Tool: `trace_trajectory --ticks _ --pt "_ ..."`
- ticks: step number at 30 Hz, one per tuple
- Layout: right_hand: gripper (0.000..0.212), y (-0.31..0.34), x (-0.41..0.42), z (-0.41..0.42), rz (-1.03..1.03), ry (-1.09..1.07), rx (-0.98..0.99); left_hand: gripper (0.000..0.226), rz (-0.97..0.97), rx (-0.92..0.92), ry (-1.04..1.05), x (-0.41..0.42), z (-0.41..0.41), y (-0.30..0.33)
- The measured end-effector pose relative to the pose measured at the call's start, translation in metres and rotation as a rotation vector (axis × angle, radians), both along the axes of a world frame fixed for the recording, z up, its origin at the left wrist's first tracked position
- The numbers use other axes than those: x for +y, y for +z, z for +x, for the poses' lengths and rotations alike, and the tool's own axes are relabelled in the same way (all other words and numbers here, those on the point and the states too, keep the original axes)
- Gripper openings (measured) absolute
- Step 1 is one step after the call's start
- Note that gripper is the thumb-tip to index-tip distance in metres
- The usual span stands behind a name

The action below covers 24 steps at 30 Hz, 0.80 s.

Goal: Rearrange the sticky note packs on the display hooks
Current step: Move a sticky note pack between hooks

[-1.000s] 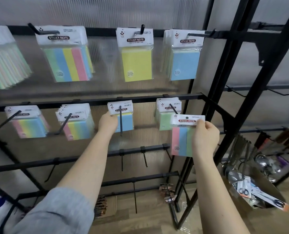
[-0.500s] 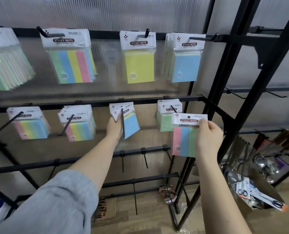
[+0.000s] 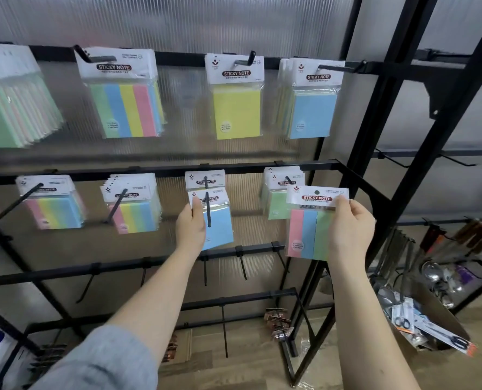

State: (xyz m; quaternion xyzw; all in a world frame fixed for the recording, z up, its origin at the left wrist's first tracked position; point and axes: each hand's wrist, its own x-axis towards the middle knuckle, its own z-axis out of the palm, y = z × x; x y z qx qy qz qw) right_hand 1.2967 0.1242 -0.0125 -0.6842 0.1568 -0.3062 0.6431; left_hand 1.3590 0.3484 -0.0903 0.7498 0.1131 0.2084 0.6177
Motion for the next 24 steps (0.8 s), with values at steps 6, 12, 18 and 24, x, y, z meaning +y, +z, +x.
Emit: trace_trajectory --ticks 6,12,18,24 --pt "0.034 0.004 0.006 -0.002 0.013 0.026 -0.045 0.042 0.045 -0.025 0.001 -0.004 -0.038 0.000" --pt "0.029 0.007 0.008 -0.003 0.031 0.045 -0.059 0.048 0.232 -0.029 -0.057 0.012 -0.063 0.011" --pt "0.030 0.010 0.008 -0.004 0.012 0.027 -0.076 0.049 0.575 0.080 -0.241 0.033 -0.078 0.038" --pt "0.030 0.013 0.005 -0.006 0.051 0.048 -0.095 0.049 0.625 0.042 -0.190 0.029 -0.081 0.063"
